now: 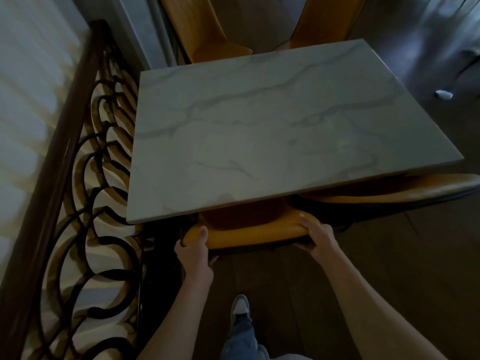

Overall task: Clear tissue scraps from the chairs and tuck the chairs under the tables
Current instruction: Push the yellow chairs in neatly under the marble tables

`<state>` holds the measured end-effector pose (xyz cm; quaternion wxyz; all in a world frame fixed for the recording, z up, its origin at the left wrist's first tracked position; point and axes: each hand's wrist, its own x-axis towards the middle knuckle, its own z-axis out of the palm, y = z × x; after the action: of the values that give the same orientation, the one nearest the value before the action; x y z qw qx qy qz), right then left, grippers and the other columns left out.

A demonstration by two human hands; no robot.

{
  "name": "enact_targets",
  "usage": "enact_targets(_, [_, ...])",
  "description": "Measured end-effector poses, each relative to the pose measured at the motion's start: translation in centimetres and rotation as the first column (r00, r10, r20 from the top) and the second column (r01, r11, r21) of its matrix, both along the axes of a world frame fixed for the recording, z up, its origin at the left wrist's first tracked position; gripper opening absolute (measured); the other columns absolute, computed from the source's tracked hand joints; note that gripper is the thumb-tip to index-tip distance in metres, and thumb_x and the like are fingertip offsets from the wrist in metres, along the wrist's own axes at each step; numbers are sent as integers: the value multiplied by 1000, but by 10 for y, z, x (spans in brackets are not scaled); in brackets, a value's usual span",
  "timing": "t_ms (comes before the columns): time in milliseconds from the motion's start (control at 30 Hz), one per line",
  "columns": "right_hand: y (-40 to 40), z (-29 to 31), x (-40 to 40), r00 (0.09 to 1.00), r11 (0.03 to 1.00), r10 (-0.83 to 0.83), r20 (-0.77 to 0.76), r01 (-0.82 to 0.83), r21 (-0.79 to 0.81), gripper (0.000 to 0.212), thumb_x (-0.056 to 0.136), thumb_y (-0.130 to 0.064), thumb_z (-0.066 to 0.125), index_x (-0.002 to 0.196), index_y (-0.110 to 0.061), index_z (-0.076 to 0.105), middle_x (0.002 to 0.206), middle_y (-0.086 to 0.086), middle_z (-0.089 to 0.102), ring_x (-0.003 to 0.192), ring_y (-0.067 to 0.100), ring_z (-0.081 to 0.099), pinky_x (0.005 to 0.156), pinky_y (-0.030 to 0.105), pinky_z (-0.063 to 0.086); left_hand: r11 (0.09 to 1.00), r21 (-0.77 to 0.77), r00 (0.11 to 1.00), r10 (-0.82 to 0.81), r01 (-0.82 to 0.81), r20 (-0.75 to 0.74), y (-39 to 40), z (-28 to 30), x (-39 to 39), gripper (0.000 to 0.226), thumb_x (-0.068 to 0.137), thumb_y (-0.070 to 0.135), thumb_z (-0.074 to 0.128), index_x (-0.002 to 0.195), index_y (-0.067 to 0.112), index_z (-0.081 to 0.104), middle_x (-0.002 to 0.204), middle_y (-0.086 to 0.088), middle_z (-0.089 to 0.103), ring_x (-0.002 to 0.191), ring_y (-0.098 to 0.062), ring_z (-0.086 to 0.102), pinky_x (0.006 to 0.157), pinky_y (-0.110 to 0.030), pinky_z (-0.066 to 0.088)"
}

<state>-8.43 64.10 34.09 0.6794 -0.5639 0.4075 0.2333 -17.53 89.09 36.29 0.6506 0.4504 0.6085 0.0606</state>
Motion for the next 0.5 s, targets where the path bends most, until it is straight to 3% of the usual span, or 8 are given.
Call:
enact_targets(200, [7, 1, 20, 999, 999, -38, -5, 38, -15, 69, 85, -28, 75, 140, -11, 37, 128, 16, 52, 115, 36, 55, 86, 58, 56, 1000, 11, 1000, 6, -6, -16, 3, 2, 17, 93, 85, 35, 77, 157, 28, 18, 155, -13, 34, 130, -41, 46, 83, -55, 58])
enact_targets(500, [6, 1, 34, 999, 998, -41, 2, 41, -39, 63, 87, -25, 74, 136, -7, 40, 126, 16, 52, 113, 36, 55, 87, 59, 55, 999, 3, 999, 32, -32, -22, -3, 6, 28, 91, 85, 34, 76, 157, 28, 20, 153, -13, 37, 129, -40, 46, 79, -52, 59])
